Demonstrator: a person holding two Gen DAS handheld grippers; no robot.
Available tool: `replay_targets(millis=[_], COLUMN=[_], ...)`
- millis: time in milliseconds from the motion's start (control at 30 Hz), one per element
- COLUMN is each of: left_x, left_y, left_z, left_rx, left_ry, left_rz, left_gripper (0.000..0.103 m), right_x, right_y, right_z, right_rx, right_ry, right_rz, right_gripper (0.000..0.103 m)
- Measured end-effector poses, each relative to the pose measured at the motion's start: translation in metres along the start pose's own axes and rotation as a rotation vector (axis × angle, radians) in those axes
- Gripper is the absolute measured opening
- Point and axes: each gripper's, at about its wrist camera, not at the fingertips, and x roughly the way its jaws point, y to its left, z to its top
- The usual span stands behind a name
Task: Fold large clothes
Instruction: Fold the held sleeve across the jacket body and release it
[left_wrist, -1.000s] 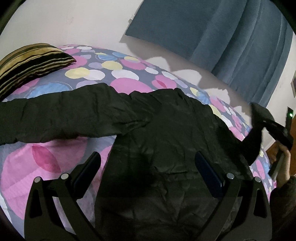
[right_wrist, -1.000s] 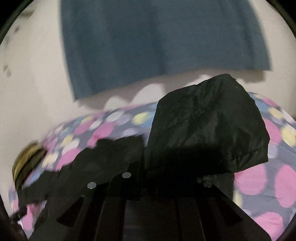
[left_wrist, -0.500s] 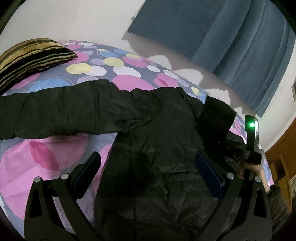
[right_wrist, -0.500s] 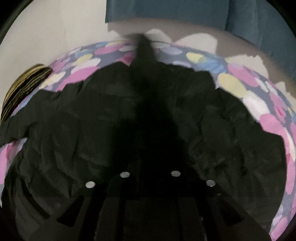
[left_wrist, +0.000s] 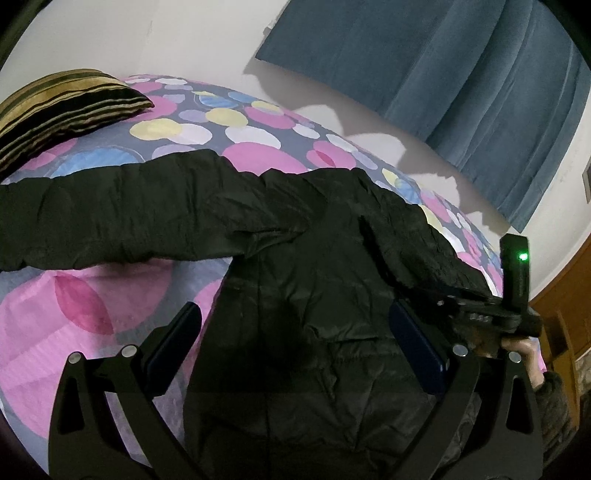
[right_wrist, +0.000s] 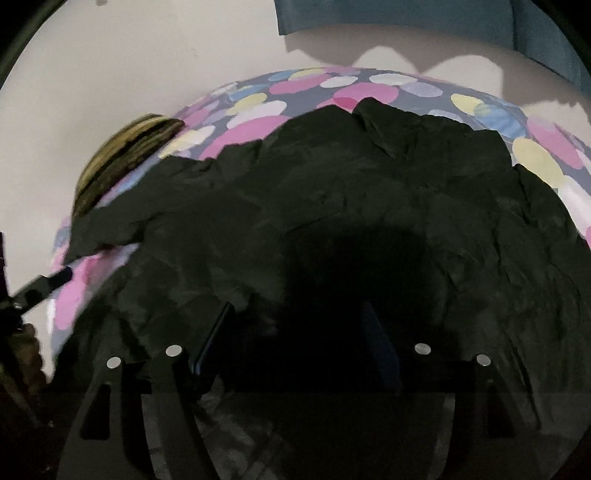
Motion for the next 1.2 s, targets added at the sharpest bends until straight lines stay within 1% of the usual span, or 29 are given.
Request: replay_targets(millis=[100, 167, 200, 233, 333, 367, 400, 467, 533, 567, 600, 633, 700, 833, 867, 900, 933, 1000, 1033, 1100, 1200], left_x=[-0.001, 0.0, 0.0, 0.001, 0.002, 0.002, 0.003, 0.004, 0.005, 0.006, 0.007, 0.008, 0.009, 0.008, 0.008, 0.008, 0.008, 0.008, 0.008, 0.008, 0.006], left_y=[0.001, 0.002, 0.002, 0.003, 0.005, 0.006, 0.006, 0.006, 0.006, 0.006, 0.006, 0.007, 0.007, 0.008, 0.008, 0.009, 0.009, 0.01, 0.011, 0.012, 0.012], left_z=[0.0, 0.0, 0.0, 0.0, 0.0, 0.0, 0.0, 0.0, -0.001, -0.001, -0.002, -0.002, -0.003, -0.003, -0.003, -0.004, -0.004, -0.004, -0.004, -0.005, -0.005], left_rx=[0.002, -0.003, -0.005, -0.009, -0.02, -0.022, -0.023, -0.021, -0.016, -0.015, -0.015, -0.016, -0.016, -0.004, -0.003, -0.004, -0.006, -0.01, -0.012, -0.011, -0.008], left_ry=[-0.002, -0.001, 0.001, 0.002, 0.005, 0.005, 0.005, 0.006, 0.009, 0.011, 0.015, 0.02, 0.028, 0.023, 0.023, 0.023, 0.023, 0.027, 0.028, 0.029, 0.028], left_rz=[-0.002, -0.003, -0.003, -0.005, -0.005, -0.006, -0.005, -0.002, 0.005, 0.009, 0.012, 0.013, 0.012, 0.025, 0.027, 0.027, 0.028, 0.031, 0.032, 0.033, 0.037], left_gripper=[0.101, 0.101, 0.101, 0.101, 0.101, 0.101, 0.101, 0.101, 0.101, 0.101, 0.101, 0.101, 0.101, 0.101, 0.101, 0.101, 0.101, 0.101, 0.101, 0.101, 0.101], right_x=[-0.033, -0.063, -0.084, -0.096, -0.135, -0.143, -0.144, -0.135, -0.121, -0.113, -0.101, -0.093, -0.083, -0.076, -0.077, -0.079, -0.082, -0.093, -0.097, -0.104, -0.101], right_y=[-0.017, -0.042, -0.065, -0.08, -0.152, -0.184, -0.203, -0.245, -0.265, -0.271, -0.277, -0.281, -0.286, -0.294, -0.291, -0.292, -0.291, -0.287, -0.283, -0.277, -0.273], right_z=[0.002, 0.0, -0.003, -0.005, -0.023, -0.032, -0.039, -0.051, -0.055, -0.056, -0.056, -0.055, -0.052, -0.048, -0.048, -0.049, -0.05, -0.056, -0.059, -0.065, -0.076], right_rx=[0.065, 0.126, 0.175, 0.206, 0.375, 0.466, 0.519, 0.616, 0.652, 0.665, 0.675, 0.679, 0.671, 0.68, 0.663, 0.656, 0.652, 0.639, 0.626, 0.607, 0.629], right_ry=[-0.057, -0.11, -0.148, -0.169, -0.248, -0.257, -0.251, -0.205, -0.164, -0.147, -0.129, -0.117, -0.108, -0.113, -0.113, -0.112, -0.112, -0.117, -0.122, -0.12, -0.082], right_rz=[0.067, 0.079, 0.067, 0.051, -0.056, -0.097, -0.124, -0.181, -0.184, -0.175, -0.135, -0.116, -0.138, -0.127, -0.13, -0.13, -0.132, -0.152, -0.168, -0.193, -0.208], right_gripper=[0.07, 0.07, 0.07, 0.07, 0.07, 0.069, 0.066, 0.06, 0.056, 0.049, 0.031, 0.029, 0.022, 0.021, 0.022, 0.026, 0.027, 0.036, 0.038, 0.039, 0.039])
